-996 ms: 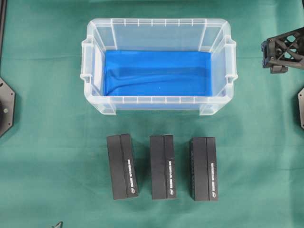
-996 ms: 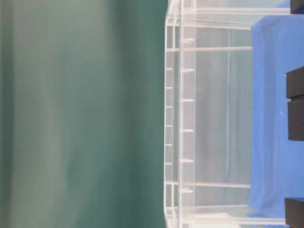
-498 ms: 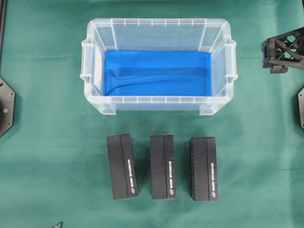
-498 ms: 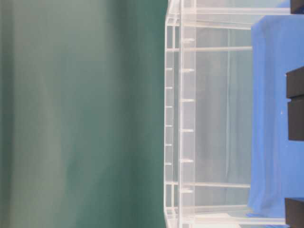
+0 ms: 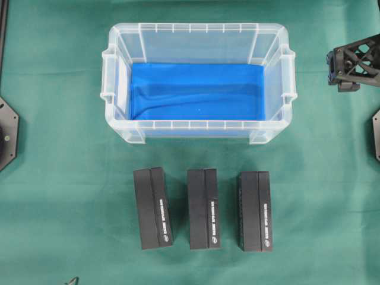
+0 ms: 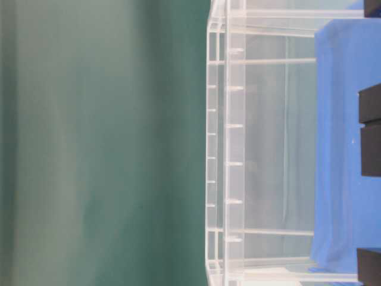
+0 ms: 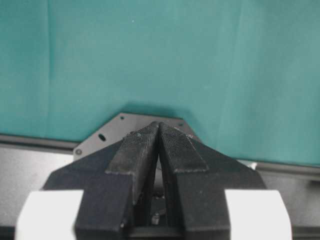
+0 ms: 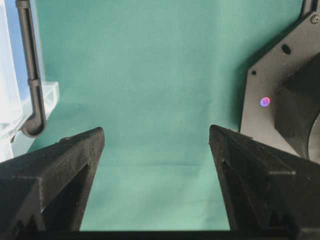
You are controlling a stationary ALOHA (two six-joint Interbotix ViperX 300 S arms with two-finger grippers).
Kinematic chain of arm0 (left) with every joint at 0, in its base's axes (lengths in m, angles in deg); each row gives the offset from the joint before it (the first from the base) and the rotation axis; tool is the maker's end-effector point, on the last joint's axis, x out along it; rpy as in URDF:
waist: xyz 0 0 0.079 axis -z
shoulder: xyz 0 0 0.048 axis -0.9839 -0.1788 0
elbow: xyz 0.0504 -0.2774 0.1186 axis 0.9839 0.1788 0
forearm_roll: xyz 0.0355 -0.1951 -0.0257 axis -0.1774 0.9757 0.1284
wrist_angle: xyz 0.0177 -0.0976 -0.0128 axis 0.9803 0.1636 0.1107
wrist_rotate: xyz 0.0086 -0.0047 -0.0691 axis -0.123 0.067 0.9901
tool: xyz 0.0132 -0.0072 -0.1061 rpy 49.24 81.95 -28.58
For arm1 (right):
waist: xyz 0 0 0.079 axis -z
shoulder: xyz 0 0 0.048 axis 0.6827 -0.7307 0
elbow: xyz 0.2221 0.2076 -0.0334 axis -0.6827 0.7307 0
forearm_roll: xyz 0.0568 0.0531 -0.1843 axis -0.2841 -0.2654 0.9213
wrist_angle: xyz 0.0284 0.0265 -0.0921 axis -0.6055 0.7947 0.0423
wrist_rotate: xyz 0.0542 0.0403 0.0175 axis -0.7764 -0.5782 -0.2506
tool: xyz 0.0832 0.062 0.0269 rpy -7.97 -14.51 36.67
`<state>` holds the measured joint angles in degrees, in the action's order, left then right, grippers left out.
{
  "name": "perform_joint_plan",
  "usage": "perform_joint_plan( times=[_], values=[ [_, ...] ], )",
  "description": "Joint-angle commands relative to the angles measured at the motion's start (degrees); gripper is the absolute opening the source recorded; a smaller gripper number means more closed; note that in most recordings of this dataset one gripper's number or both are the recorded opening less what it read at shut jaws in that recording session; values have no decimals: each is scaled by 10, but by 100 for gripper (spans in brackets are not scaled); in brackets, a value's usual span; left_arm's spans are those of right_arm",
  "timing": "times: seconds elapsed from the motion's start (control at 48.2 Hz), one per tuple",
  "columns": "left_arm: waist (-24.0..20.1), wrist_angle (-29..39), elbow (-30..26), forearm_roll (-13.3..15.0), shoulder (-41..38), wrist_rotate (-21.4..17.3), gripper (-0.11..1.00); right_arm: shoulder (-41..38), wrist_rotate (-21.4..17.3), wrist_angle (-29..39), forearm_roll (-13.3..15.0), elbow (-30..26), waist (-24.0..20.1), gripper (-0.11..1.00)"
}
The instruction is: Take the box out of the case with the right arm.
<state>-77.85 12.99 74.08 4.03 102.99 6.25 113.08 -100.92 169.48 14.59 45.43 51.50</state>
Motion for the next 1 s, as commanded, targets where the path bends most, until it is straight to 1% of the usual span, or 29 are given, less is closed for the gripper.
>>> perform_joint_plan(
  times=[0.0, 0.415, 0.975],
  values=[
    [-2, -4, -4, -2, -4, 1, 0, 3, -1, -2, 0, -5, 2, 82],
    [-2, -4, 16, -2, 1, 1, 0, 3, 0, -2, -4, -5, 2, 82],
    [-2, -4, 40, -2, 28, 0, 0, 3, -1, -3, -4, -5, 2, 82]
  ],
)
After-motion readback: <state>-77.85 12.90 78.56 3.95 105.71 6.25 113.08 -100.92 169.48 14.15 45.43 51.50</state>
